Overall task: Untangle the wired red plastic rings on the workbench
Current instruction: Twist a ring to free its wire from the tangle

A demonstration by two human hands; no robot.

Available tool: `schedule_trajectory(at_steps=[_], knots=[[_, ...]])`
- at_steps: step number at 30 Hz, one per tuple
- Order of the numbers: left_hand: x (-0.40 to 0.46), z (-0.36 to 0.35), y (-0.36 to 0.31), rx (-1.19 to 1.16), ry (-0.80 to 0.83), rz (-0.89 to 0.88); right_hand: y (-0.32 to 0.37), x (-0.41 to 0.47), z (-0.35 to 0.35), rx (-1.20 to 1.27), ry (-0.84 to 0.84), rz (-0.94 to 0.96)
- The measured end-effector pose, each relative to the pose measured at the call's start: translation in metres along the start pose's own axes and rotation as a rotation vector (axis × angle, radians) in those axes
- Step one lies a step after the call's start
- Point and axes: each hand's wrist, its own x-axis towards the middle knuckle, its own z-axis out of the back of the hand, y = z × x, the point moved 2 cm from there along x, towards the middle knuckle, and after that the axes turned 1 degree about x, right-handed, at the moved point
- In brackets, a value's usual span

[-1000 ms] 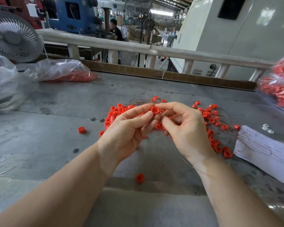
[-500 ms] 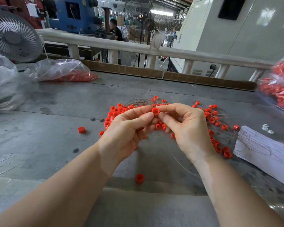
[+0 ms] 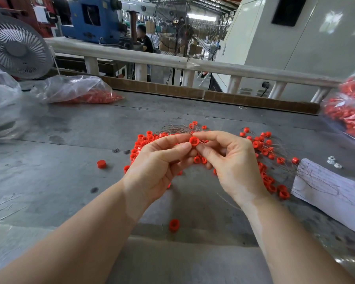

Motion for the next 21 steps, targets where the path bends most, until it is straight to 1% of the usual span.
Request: schedule_trajectory(at_steps=[7,14,21], knots=[[0.0007,0.0011,0.0000,0.051,-0.057,-0.060,-0.0010,-0.0005,0.0001,-0.056,-0.001,0.005],[0.0004,0.0014,0.0011,0.018,0.001,-0.037,0.0022,-0.0010,0.0011,0.013,-0.018,-0.005],[0.0008,0.0011,0.0013,0.040,0.020,-0.040,0.0038,-0.0011,0.0005,0.004,-0.015,0.006]])
